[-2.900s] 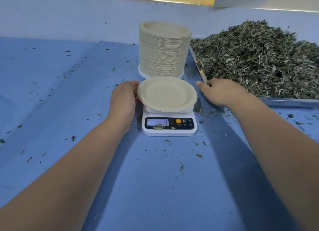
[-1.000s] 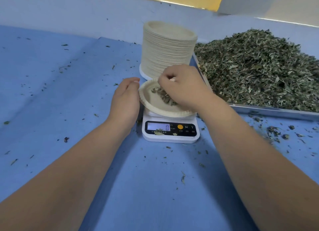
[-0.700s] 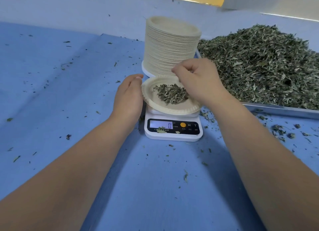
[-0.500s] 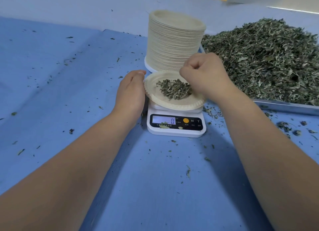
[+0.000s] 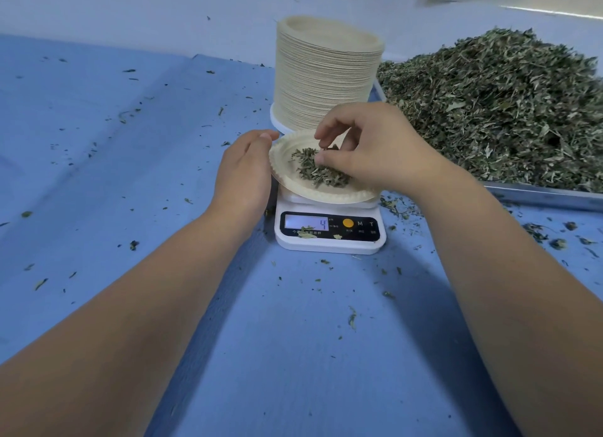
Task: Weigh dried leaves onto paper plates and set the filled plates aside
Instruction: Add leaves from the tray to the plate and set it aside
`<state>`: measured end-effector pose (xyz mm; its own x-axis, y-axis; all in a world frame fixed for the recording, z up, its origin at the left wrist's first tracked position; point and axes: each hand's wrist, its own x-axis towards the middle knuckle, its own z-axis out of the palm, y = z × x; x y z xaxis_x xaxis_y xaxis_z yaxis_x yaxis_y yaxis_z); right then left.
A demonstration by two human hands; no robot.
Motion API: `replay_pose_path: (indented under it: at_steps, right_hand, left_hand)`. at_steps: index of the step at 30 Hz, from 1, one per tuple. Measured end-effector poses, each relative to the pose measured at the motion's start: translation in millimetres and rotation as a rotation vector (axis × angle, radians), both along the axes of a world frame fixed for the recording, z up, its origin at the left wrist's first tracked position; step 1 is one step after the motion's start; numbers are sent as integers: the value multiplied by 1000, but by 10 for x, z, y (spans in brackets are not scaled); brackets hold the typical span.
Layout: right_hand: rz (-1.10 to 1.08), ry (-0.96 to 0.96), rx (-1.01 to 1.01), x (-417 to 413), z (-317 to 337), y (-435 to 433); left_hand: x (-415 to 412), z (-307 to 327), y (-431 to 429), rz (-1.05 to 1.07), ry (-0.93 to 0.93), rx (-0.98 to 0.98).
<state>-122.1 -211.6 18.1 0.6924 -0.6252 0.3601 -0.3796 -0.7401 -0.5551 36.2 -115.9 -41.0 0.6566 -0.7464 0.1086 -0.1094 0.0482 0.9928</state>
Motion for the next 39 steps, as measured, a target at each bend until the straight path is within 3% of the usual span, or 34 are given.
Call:
replay_pose_path:
  at_steps: [5,8,13,17,25,28,33,39]
  right_hand:
    - [-189,-136,-84,-163,8,-238]
    - [-403,25,-183,-365,-66,-503]
    - [-590,260,-128,-506,-185,-912]
    - [-591,317,-71,-477,-170,-1220]
    - [-461,772,-361,-331,-99,-1649]
    - [-357,783,-281,-328,-142,-1696]
    - [-406,698,-125,-363,-243,-1713]
    - [-413,788,-261,-367,-184,-1630]
  left_hand:
    - [-9,-3,-15,-10,-6,-3]
    - [-4,-16,-8,-7,-36,-5]
    - [8,-25,-7,8,18,-17]
    - [21,-41,-12,6,39,-6]
    - [23,-47,-57,3,55,15]
    - [35,-66,-83,12,60,6]
    - [40,-95,-92,19,41,0]
    - [39,-92,-92,23,39,10]
